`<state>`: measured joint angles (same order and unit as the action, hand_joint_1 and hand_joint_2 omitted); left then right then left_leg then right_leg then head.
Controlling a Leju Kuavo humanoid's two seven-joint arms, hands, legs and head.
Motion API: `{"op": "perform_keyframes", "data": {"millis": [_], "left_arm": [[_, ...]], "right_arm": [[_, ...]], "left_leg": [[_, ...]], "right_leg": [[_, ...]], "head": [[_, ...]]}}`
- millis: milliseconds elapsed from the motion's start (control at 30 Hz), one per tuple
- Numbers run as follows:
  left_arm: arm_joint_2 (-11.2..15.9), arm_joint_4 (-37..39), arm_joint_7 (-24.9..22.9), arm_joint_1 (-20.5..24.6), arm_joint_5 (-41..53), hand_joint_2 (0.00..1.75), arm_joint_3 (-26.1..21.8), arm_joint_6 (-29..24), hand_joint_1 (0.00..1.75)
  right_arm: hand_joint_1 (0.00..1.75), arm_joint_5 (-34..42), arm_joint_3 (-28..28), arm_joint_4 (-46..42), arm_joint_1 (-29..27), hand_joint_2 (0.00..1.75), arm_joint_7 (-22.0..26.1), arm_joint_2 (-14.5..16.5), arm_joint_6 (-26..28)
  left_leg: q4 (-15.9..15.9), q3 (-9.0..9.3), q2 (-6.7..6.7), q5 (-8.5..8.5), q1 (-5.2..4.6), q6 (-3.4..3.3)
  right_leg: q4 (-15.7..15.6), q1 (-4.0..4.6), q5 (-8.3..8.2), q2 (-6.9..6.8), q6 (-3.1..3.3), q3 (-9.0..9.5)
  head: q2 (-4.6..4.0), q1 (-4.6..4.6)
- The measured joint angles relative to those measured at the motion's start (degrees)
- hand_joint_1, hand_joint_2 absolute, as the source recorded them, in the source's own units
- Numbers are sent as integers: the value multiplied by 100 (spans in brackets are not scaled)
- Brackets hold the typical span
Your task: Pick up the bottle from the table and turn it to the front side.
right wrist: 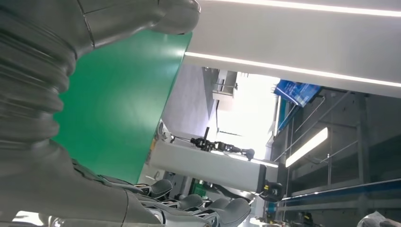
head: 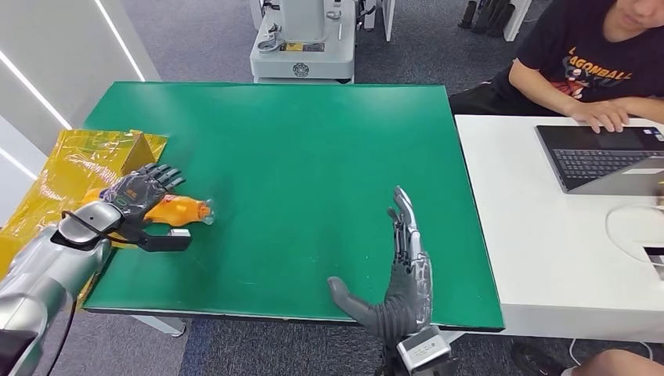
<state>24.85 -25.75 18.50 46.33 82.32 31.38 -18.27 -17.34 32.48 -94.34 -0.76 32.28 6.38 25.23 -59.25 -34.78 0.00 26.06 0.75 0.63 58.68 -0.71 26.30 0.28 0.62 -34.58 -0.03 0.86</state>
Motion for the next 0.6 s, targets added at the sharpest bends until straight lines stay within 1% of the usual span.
{"op": "perform_keyframes", "data": {"millis": [100,200,333,400,433,500,567,600], "left_arm": [[178,-610,12,-309,-276,175,-34,-15,0],[389,-1417,-8,-824,-587,175,-151,45,0],[599,-2594,49,-1593,-1143,175,-480,81,0],[607,-3198,274,-1961,-1722,175,-730,-11,0],[575,-3494,487,-2138,-2150,175,-879,-101,0],[355,-4084,1148,-2472,-3407,175,-1208,-353,0],[-59,-4711,1812,-2784,-4949,175,-1449,-654,0],[-276,-5015,2001,-2924,-5594,175,-1494,-808,0]], "right_arm": [[0,-95,-107,-46,-78,175,-52,19,-68],[0,-189,-209,-95,-137,175,-85,58,-189],[0,-269,-287,-158,-167,175,-156,89,-280],[0,-299,-310,-181,-171,175,-188,97,-312],[0,-309,-317,-187,-171,175,-200,103,-326],[0,-301,-320,-188,-156,175,-222,115,-357],[0,-245,-303,-162,-105,175,-220,127,-381],[0,-209,-286,-140,-69,175,-211,134,-387]], "left_leg": [[0,-1,3,2,0,1],[1,-1,7,6,0,5],[0,-6,6,6,0,4],[0,-7,6,7,-1,4],[0,-7,6,7,-2,3],[-1,-7,5,9,-6,0],[-1,-6,3,13,-10,-6],[-1,-7,3,15,-11,-9]], "right_leg": [[0,0,1,4,0,-1],[-1,0,3,10,1,-4],[-4,0,6,9,2,-8],[-6,-1,7,9,1,-8],[-8,-1,7,10,1,-10],[-11,-4,7,8,0,-9],[-13,-8,8,4,-3,-4],[-14,-9,8,4,-5,-1]], "head": [[0,0],[1,-1],[1,-1],[1,-1],[1,-1],[1,0],[1,-1],[1,-2]]}}
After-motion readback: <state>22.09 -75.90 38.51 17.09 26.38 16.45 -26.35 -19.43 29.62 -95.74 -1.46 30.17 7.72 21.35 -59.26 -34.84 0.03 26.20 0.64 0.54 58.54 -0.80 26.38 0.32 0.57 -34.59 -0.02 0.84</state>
